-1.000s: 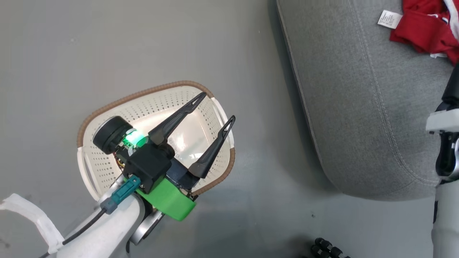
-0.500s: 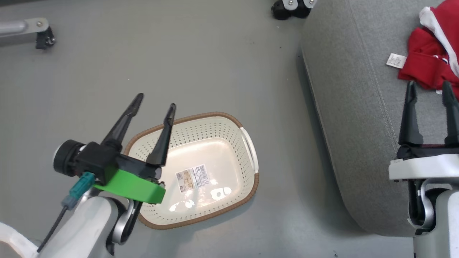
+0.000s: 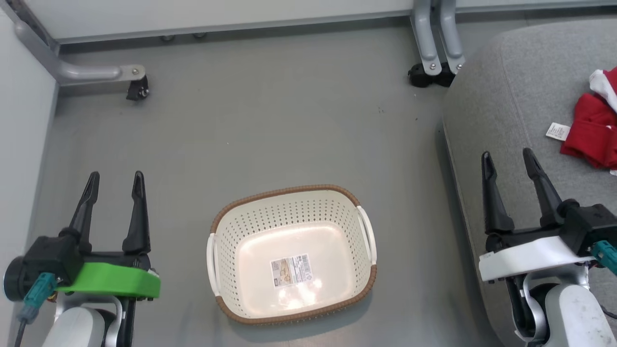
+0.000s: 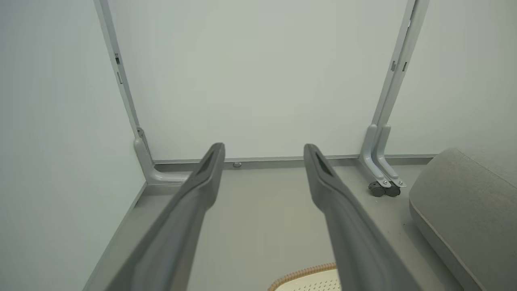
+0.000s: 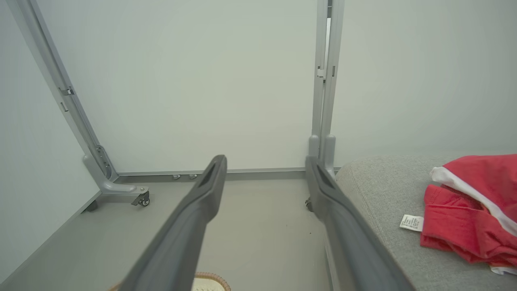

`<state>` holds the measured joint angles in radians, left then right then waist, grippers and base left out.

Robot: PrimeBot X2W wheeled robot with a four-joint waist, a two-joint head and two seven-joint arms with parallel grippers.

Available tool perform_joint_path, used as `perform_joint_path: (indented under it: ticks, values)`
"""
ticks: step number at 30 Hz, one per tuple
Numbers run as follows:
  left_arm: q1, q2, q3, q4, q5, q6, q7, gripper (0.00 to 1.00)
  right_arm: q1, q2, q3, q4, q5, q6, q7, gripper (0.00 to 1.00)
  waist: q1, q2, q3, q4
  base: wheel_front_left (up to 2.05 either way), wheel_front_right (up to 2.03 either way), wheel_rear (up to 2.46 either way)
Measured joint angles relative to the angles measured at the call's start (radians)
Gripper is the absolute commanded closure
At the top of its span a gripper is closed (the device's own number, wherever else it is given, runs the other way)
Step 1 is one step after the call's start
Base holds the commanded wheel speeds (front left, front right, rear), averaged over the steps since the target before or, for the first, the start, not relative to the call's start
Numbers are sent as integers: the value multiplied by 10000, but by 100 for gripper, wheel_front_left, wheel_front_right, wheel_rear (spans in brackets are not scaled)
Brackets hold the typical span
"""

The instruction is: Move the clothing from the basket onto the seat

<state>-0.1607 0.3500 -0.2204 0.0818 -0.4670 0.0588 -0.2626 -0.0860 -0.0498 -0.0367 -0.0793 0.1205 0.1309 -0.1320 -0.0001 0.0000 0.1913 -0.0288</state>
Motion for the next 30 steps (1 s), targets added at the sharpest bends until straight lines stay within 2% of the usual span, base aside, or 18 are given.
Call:
perform_joint_path:
  ticks: [4,14,30]
  values:
    - [486,-247,410,201,336,-322,0,0,360,2,153,46,27,0,92,0,0,0,-437,139,0,0,0]
    - [1553,-617,821,650,999,-731,0,0,1344,2,384,-13,8,0,441,0,0,0,-1451,139,0,0,0]
    - [2152,-1034,1200,1193,1569,-1053,0,0,2045,2,430,-337,-10,0,757,0,0,0,-2164,10,0,0,0]
